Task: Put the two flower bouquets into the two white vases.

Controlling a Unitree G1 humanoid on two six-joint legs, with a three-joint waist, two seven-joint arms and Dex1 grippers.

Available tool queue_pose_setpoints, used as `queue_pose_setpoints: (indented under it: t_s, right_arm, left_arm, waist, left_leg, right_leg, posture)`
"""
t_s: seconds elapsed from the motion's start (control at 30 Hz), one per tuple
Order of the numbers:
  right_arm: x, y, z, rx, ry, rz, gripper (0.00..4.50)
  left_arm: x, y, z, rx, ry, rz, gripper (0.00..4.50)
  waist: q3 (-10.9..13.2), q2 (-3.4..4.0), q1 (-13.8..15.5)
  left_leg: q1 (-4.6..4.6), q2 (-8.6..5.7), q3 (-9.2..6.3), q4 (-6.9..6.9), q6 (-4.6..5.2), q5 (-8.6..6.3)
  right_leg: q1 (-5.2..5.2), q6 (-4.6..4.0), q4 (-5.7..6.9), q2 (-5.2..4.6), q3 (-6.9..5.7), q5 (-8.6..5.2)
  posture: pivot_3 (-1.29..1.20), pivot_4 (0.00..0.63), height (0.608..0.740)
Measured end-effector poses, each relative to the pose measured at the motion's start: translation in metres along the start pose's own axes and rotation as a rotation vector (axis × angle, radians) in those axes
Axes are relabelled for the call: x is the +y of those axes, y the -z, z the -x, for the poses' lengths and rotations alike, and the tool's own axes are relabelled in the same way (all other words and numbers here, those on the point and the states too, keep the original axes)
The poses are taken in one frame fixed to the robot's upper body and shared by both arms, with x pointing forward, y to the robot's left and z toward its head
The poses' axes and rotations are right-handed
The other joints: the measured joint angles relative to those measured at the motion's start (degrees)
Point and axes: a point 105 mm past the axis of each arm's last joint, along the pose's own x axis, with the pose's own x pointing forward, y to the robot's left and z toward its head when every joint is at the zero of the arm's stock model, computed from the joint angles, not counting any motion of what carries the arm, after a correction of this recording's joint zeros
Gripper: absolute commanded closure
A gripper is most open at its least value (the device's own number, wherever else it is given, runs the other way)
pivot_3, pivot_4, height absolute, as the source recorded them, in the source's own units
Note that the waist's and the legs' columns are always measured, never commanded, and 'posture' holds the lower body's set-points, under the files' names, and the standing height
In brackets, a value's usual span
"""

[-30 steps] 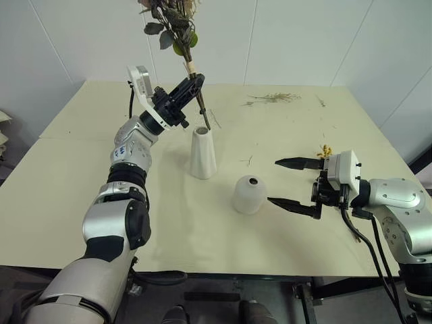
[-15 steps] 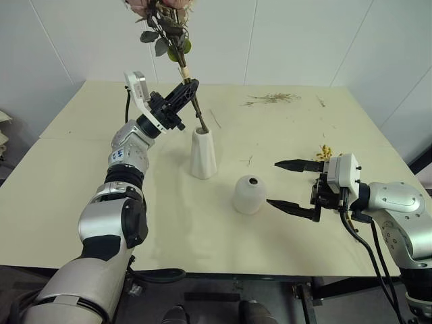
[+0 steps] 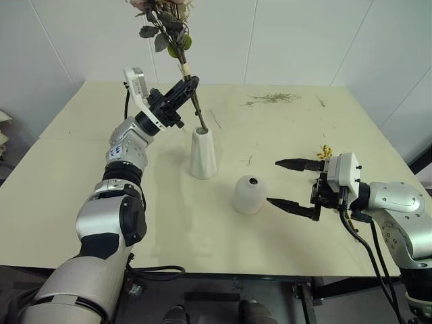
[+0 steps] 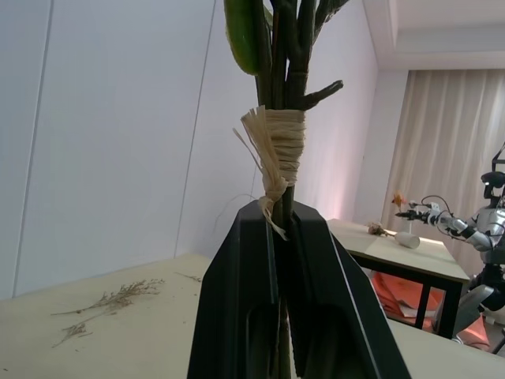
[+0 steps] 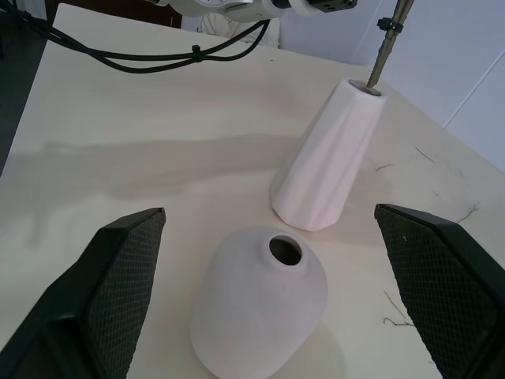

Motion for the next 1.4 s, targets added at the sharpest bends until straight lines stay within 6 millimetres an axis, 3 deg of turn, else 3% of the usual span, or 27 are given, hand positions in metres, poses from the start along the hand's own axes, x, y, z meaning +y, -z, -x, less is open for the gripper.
queue_pose_setpoints:
  t_s: [0.33, 0.63, 0.97, 1.4]
  right_arm:
    - [-0.001, 0.0, -0.001, -0.007, 0.015, -0.003, 0.0]
    - [0.0, -0.002, -0.002, -0.012, 0.02, 0.003, 0.0]
    - [0.0, -0.001, -0.003, -0.025, 0.037, -0.005, 0.0]
    - [-0.001, -0.001, -0.004, -0.031, 0.055, -0.012, 0.0]
  left_arm:
    - [0.001, 0.001, 0.001, 0.015, -0.007, -0.035, 4.48]
    - [-0.004, 0.025, 0.01, 0.131, 0.028, -0.079, 4.48]
    - [-0.007, 0.032, 0.013, 0.158, 0.051, -0.115, 4.48]
    - [-0.004, 0.04, 0.018, 0.142, -0.002, -0.132, 0.51]
  waist:
    - [0.0, 0.0, 0.0]
    - [0.0, 0.0, 0.0]
    - [0.0, 0.0, 0.0]
    - [0.0, 0.0, 0.0]
  left_leg:
    - [0.0, 0.0, 0.0, 0.0, 0.0, 0.0]
    - [0.0, 0.0, 0.0, 0.0, 0.0, 0.0]
    - [0.0, 0.0, 0.0, 0.0, 0.0, 0.0]
    - [0.0, 0.0, 0.0, 0.0, 0.01, 0.0]
  right_leg:
    - [0.0, 0.0, 0.01, 0.0, 0.0, 0.0]
    - [0.0, 0.0, 0.01, 0.0, 0.0, 0.0]
    - [0.0, 0.0, 0.01, 0.0, 0.0, 0.0]
    - [0.0, 0.0, 0.01, 0.0, 0.0, 0.0]
  posture:
    - [0.0, 0.15, 0.74]
    - [0.0, 0.15, 0.74]
    - [0.0, 0.15, 0.74]
    - [0.0, 0.15, 0.74]
